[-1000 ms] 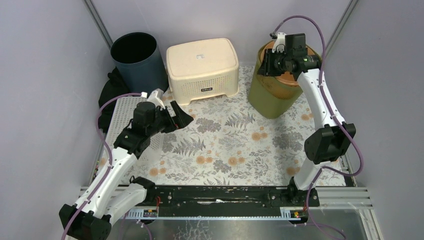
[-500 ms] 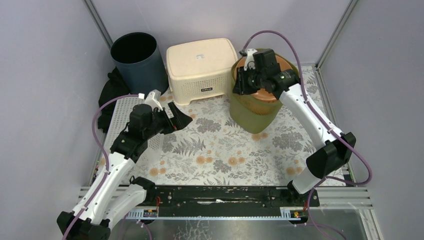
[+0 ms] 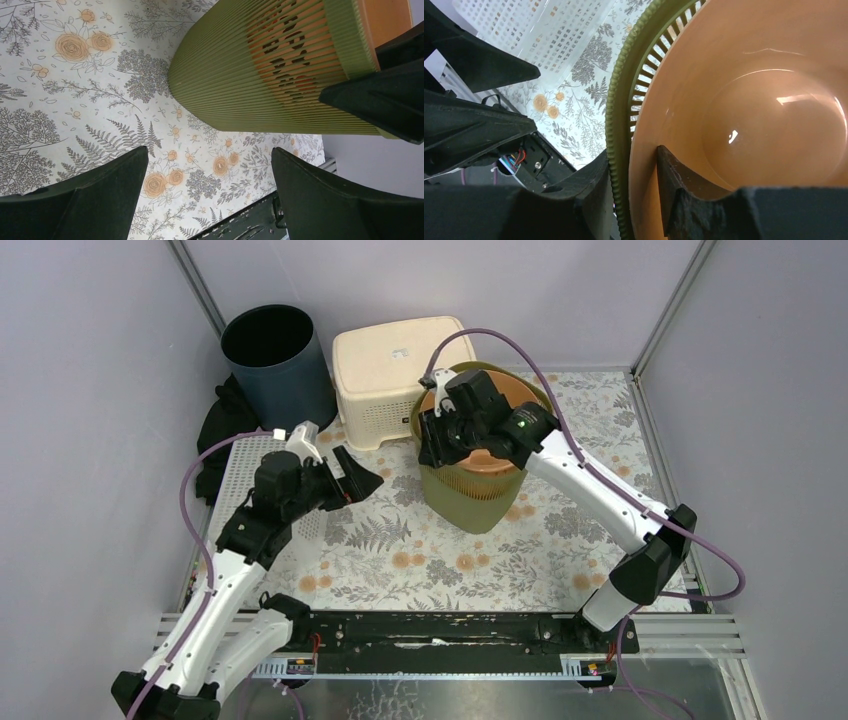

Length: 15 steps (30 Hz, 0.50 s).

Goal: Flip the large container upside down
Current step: Move the container to the center of the board, then pick up the container from the container.

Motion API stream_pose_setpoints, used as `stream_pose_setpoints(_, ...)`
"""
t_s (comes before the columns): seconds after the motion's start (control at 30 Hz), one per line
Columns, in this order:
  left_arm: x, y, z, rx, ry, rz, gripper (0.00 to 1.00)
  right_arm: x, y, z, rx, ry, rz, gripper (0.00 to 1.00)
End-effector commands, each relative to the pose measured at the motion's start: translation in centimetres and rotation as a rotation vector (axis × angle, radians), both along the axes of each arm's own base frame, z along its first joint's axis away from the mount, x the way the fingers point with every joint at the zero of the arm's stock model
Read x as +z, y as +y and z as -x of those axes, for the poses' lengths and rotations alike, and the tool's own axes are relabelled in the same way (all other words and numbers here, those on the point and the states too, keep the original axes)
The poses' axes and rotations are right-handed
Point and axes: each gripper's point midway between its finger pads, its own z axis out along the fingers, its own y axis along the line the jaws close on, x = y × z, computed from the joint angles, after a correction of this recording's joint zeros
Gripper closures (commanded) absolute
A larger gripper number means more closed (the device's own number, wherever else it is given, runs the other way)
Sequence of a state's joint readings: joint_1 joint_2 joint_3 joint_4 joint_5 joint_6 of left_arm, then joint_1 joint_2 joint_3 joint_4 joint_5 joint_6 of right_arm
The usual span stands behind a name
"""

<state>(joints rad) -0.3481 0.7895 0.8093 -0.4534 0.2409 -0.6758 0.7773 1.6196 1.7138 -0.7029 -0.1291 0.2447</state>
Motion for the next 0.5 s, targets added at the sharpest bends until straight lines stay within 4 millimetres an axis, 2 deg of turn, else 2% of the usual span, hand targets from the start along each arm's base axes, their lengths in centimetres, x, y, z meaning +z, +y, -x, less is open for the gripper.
stream_pose_setpoints(0.0,2.6,-0.9,0.9,-0.064,-0.045,0.032,0.0,2.9,1.6,1.3,0.003,0.007,-0.083,0.59)
stream_pose_setpoints(0.17,6.0,-1.3,1.0,-0.084,-0.095,0.076,0.0,3.1,1.3,2.3,0.016,0.004,-0.062,0.53)
stream_pose_setpoints(0.23,7.5,-1.5,1.0,-0.091,-0.117,0.091,0.0,3.1,0.6,2.0,-0.008,-0.01,-0.04,0.42)
stream_pose_setpoints(0.47,12.0,-2.4,-0.4,-0.105,-0.152,0.128,0.0,6.4,-1.1,1.6,-0.065,-0.088,-0.031,0.3)
